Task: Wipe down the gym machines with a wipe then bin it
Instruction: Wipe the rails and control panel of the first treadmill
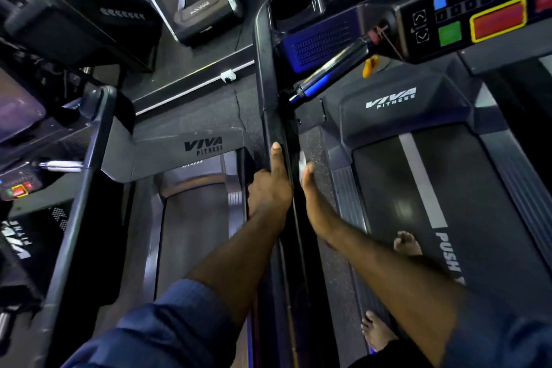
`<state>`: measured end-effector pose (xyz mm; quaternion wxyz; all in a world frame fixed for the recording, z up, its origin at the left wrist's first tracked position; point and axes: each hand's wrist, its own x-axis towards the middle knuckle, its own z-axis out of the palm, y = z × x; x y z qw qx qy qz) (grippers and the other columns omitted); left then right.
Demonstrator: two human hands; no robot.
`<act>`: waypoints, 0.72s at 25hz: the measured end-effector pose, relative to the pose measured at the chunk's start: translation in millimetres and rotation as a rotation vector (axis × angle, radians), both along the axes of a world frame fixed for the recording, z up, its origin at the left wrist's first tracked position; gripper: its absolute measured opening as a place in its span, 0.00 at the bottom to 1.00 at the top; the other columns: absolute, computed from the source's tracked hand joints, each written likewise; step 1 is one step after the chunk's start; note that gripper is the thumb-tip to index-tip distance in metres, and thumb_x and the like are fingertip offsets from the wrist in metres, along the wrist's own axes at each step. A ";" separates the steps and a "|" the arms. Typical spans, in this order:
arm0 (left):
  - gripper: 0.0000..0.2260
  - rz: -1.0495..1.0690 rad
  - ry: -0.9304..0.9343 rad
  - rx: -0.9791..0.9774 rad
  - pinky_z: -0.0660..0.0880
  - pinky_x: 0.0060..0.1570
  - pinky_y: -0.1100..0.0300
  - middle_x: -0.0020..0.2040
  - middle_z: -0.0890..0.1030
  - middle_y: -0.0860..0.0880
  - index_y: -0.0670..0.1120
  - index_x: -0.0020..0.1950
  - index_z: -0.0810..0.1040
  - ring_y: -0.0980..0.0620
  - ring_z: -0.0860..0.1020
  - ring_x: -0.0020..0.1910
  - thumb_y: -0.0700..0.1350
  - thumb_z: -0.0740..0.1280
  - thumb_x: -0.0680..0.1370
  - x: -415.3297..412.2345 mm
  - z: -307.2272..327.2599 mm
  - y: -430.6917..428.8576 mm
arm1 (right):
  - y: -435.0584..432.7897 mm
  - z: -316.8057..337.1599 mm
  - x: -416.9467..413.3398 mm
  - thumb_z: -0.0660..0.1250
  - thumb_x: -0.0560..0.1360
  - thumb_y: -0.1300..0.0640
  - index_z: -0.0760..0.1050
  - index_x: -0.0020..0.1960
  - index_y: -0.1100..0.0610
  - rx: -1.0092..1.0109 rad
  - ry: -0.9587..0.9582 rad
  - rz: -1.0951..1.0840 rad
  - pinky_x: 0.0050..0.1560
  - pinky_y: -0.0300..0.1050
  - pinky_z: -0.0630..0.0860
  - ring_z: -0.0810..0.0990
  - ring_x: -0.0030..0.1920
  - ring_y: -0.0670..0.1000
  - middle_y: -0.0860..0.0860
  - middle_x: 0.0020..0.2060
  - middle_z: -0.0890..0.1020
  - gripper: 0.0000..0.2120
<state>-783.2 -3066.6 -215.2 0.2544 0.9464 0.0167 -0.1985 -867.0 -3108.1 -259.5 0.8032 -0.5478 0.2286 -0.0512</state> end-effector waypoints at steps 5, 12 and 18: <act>0.39 -0.057 0.019 -0.015 0.70 0.46 0.53 0.52 0.79 0.45 0.49 0.56 0.80 0.49 0.73 0.40 0.78 0.45 0.77 2.1 1.6 0.3 | 61.0 0.8 -56.2 0.41 0.71 0.17 0.37 0.83 0.42 -0.073 -0.133 -0.029 0.81 0.47 0.39 0.37 0.80 0.36 0.33 0.81 0.38 0.48; 0.39 -0.022 0.014 -0.002 0.65 0.37 0.55 0.46 0.77 0.47 0.46 0.57 0.79 0.51 0.72 0.38 0.77 0.45 0.78 -4.1 8.8 -2.6 | 43.1 -4.5 -62.5 0.43 0.65 0.13 0.37 0.83 0.45 0.078 0.033 0.035 0.81 0.46 0.40 0.38 0.79 0.36 0.41 0.82 0.38 0.57; 0.48 -0.008 -0.003 -0.001 0.70 0.50 0.51 0.61 0.82 0.39 0.42 0.65 0.81 0.39 0.80 0.57 0.80 0.44 0.76 -2.0 4.9 -2.0 | 32.2 -9.9 -33.8 0.44 0.70 0.16 0.37 0.84 0.45 0.054 -0.070 -0.012 0.83 0.50 0.38 0.37 0.80 0.36 0.36 0.81 0.38 0.53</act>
